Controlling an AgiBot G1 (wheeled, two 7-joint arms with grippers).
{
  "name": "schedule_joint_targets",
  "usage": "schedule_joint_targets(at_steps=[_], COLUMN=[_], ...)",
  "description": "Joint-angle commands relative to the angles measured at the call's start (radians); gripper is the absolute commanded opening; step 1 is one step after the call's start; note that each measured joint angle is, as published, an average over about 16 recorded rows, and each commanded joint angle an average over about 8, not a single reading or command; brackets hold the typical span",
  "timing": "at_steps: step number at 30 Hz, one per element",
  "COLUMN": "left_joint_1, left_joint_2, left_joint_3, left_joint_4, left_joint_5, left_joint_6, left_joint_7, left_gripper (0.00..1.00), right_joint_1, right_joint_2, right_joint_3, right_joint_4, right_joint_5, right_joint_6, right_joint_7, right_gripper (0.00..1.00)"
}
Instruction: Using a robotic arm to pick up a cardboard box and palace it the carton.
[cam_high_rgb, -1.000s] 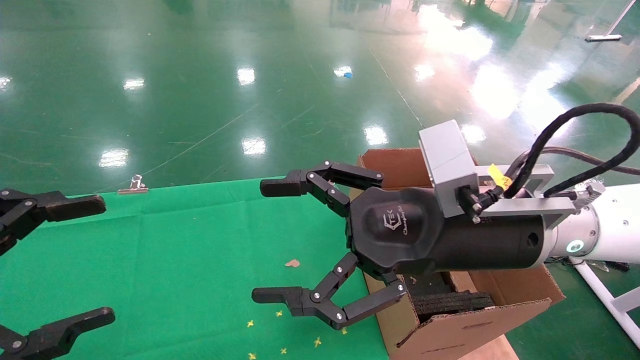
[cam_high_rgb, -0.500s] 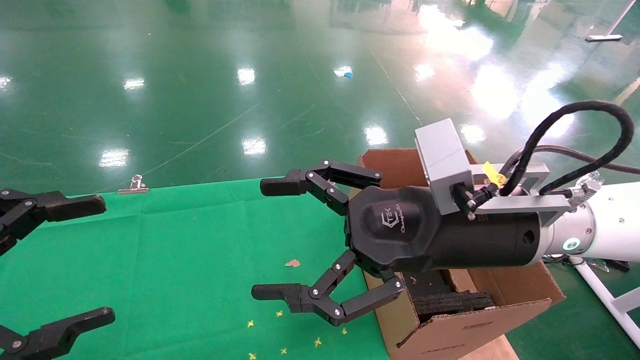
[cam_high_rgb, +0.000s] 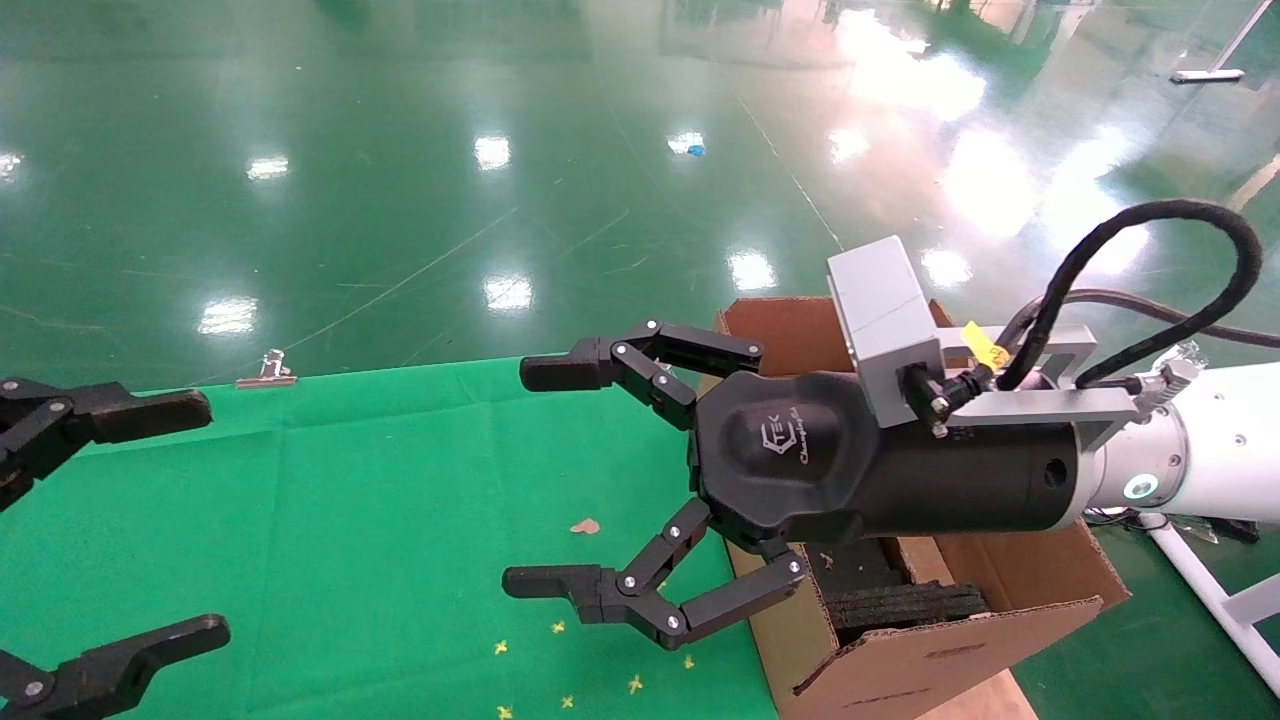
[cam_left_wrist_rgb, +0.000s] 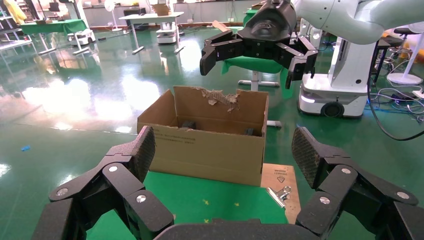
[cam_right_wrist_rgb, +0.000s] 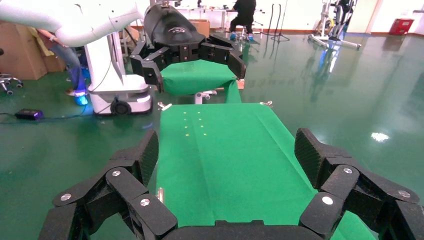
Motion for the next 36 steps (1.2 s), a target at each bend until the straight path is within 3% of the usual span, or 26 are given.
schedule_joint_targets(at_steps=[1, 36], left_joint_1=[0.0, 0.0], left_joint_2=[0.0, 0.0], left_joint_3=[0.0, 0.0], left_joint_4=[0.0, 0.0], left_joint_5=[0.0, 0.0], left_joint_6=[0.0, 0.0], left_joint_7=[0.0, 0.0], left_gripper=[1.0, 1.0], right_joint_1=[0.0, 0.002], right_joint_2=[0.0, 0.0], right_joint_3=[0.0, -0.002], right_joint_4=[0.0, -0.002], right_joint_5=[0.0, -0.001], right_joint_6=[0.0, 0.0], right_joint_7=[0.0, 0.0], right_gripper=[1.0, 1.0])
